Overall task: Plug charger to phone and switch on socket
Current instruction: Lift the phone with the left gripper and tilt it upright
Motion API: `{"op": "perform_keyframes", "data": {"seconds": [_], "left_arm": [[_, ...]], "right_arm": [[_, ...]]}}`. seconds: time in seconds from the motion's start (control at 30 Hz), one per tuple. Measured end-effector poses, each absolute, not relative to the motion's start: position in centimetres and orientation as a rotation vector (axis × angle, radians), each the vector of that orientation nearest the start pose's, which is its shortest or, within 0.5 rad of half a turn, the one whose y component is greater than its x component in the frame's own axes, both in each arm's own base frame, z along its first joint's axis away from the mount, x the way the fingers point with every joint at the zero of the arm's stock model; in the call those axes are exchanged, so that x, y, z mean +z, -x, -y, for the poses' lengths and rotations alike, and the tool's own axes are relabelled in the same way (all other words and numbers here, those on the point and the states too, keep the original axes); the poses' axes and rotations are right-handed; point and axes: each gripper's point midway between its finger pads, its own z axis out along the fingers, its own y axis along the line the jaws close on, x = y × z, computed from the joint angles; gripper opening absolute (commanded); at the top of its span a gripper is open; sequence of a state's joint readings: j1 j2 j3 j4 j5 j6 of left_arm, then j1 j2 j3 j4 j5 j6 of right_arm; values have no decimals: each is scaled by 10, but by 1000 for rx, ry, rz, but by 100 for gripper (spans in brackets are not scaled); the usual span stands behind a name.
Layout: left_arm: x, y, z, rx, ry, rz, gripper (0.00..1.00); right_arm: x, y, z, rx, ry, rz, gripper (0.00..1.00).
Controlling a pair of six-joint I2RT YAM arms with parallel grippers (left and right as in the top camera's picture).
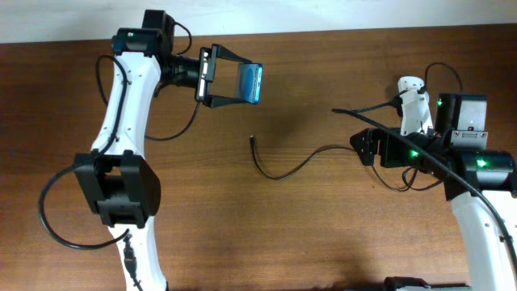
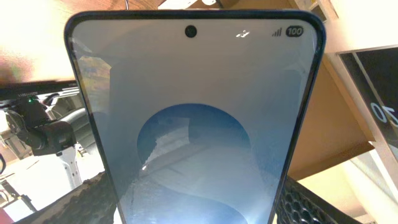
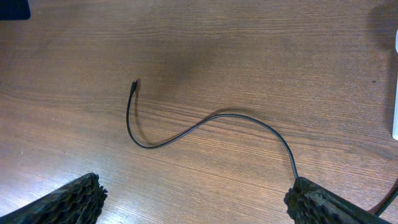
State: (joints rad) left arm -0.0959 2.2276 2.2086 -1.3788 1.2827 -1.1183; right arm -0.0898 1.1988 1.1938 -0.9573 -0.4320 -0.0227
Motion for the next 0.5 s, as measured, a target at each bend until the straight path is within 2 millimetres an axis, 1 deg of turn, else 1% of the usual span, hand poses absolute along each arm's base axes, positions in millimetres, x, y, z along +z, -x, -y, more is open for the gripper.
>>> {"op": "perform_keyframes", "data": {"seconds": [0.43,0.5], "left_arm": [[252,-432,206,1398,-941,1955,0],[249,-432,205,1384,-953,1973,0]], "right_arm": [[229,-306,-45,497,88,-2473,98],[229,-306,-45,497,87,-2474,98]]}}
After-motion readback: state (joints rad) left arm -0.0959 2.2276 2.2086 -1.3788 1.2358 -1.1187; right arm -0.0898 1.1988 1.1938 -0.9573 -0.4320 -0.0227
